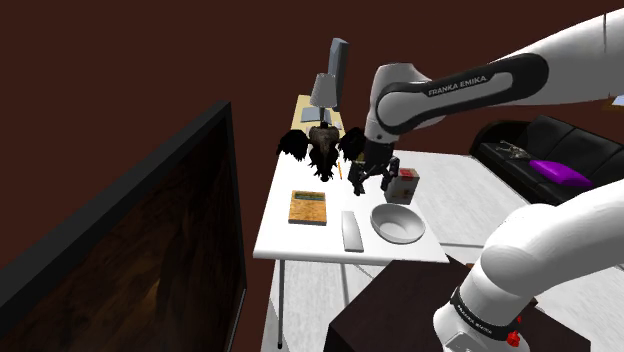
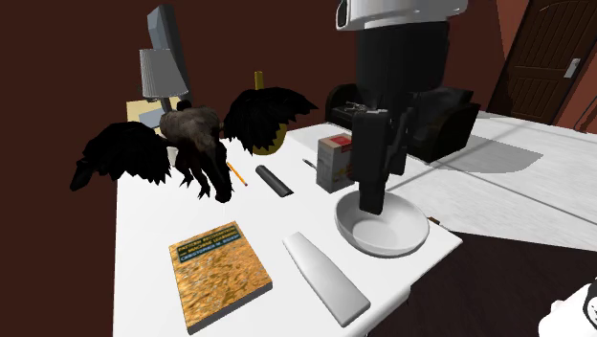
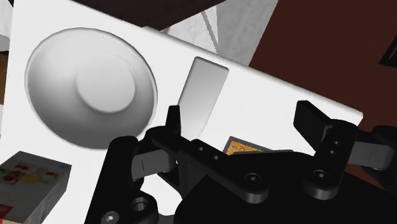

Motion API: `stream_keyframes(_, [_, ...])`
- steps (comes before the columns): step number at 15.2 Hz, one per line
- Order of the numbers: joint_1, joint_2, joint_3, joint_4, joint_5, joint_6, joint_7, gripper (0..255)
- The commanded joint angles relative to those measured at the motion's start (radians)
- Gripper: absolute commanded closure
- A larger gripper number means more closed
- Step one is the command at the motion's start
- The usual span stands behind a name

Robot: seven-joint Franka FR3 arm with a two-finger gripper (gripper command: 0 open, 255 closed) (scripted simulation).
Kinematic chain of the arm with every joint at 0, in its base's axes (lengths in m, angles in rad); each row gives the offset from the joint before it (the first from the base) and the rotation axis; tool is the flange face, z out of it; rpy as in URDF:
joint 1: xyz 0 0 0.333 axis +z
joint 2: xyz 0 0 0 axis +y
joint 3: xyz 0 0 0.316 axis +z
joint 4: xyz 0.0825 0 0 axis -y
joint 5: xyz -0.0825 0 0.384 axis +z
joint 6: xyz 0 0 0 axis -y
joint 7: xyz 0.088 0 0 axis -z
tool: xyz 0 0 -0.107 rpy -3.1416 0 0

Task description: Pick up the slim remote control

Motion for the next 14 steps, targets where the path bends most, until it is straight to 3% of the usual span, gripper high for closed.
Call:
stream_keyframes(1, [-0.015, 0.053, 0.008, -0.027, 0.0, 0.09, 0.035, 0])
stream_keyframes(8, [-0.076, 0.3, 0.026, -0.054, -0.024, 0.389, 0.158, 0])
stream_keyframes(14, [-0.125, 0.549, 0.019, -0.019, -0.087, 0.621, 0.289, 0])
